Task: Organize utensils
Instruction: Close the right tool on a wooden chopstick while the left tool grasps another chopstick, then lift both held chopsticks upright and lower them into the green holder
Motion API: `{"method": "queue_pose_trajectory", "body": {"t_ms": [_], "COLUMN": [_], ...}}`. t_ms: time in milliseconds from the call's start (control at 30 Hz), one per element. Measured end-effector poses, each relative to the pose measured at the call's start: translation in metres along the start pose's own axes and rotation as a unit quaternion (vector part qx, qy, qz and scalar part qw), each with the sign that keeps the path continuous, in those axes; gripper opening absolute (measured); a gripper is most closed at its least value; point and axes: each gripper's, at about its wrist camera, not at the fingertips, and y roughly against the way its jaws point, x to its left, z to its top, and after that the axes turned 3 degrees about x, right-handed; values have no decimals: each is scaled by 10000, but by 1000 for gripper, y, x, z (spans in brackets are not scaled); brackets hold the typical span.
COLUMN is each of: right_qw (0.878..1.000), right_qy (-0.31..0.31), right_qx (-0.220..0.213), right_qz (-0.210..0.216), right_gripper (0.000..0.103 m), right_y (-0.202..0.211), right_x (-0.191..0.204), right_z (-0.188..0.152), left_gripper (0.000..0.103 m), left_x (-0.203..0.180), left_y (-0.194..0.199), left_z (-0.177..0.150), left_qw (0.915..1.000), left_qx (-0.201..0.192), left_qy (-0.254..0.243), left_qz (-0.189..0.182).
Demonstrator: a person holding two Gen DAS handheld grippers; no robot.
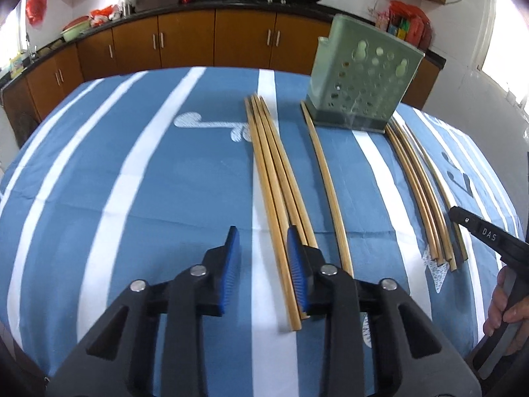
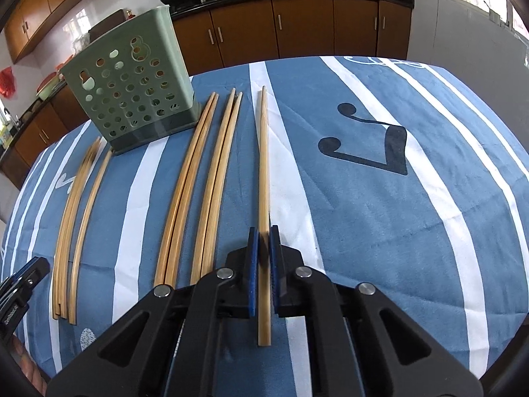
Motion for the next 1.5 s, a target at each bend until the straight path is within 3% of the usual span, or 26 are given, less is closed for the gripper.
{"method": "queue_pose_trajectory", "body": {"t_ms": [467,567,833,1067,1500], "right_qw": [9998,9998,9997,9998,9996], "right_qy": [163,203,209,-1,186], "right_qx": [58,87,-16,-144,-199], "right_qz": [-40,-27,-127,-105,-71], "right_gripper": [8,8,8,8,8], "right_y": [-8,-10,-23,-31,-15], "right_x": [4,5,-8,-31,-29], "right_z": [12,15,37,52,28], "left_gripper": [21,10,8,9,9], "left_x": [-2,-2,33,57,59], "left_y": [-26,-32,-42,-43,-27], "left_z": [25,33,54,60,40], "left_qw": [9991,9983,9978,9994,9998], "left_qx": [226,224,145,3,16], "left_qy": [-207,-276,-147,34,26], "left_qz": [298,453,623,346,194]}}
